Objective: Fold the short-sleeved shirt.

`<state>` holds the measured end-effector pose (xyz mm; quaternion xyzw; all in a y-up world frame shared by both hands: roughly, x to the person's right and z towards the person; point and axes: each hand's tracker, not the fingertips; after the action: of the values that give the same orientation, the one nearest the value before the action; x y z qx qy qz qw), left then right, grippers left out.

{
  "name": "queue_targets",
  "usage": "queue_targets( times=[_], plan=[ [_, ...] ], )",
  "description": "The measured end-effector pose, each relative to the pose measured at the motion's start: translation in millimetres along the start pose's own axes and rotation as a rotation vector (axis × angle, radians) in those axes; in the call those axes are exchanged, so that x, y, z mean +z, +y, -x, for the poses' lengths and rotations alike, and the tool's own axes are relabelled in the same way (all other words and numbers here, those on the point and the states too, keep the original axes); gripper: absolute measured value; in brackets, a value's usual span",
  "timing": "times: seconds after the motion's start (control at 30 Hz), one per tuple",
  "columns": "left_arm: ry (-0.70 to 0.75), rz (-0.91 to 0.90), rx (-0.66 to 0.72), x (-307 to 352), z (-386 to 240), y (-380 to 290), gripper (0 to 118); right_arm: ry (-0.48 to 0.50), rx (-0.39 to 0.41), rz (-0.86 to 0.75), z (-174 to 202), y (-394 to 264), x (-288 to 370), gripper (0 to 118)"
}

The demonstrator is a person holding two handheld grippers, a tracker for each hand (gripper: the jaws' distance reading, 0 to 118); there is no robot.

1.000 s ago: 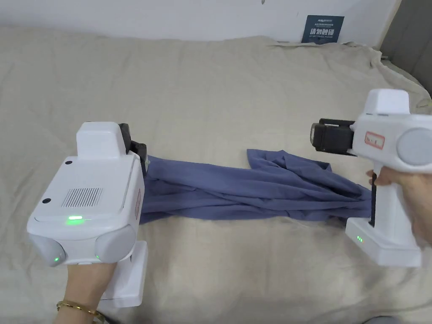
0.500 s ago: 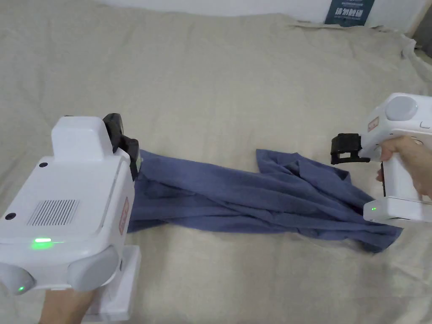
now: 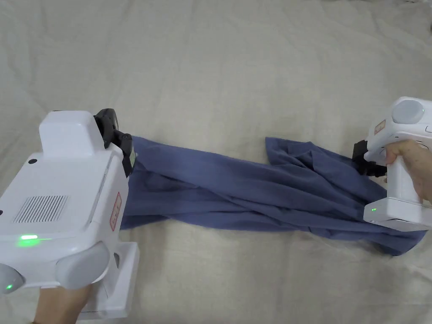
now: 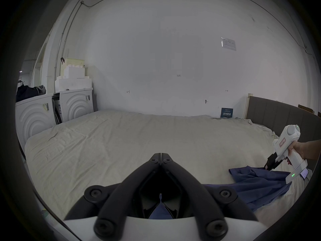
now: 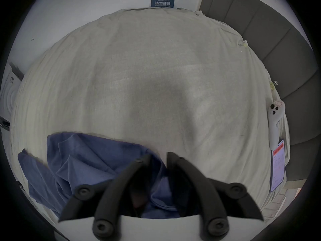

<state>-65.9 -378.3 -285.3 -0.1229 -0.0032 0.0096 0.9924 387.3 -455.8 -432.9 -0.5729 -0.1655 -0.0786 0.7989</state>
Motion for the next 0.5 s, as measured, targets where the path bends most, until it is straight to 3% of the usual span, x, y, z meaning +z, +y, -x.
queue_targets(
  times=[0.03,0.3,0.4,0.47,0.5],
  plan=[
    [0.0,0.002,0.001,0.1,0.6,-0.2,0,-0.001,-0.005,0.008,0.0,-1.1,-1.7,3],
    [-0.001,0.016,0.012,-8.3,11.0,8.4,0,0.009,-0.035,-0.052,-6.2,-6.3,8.0,2],
    [-0.008,0.067,0.048,-24.3,16.9,17.4,24,0.041,-0.03,-0.078,-8.1,-5.2,23.4,2],
    [-0.024,0.155,0.078,-45.4,24.2,24.4,57,0.051,-0.022,-0.104,-7.8,-5.7,34.2,2],
    [-0.035,0.207,0.089,-58.6,28.7,28.6,64,0.059,-0.016,-0.117,-7.6,-6.0,39.5,2]
  ],
)
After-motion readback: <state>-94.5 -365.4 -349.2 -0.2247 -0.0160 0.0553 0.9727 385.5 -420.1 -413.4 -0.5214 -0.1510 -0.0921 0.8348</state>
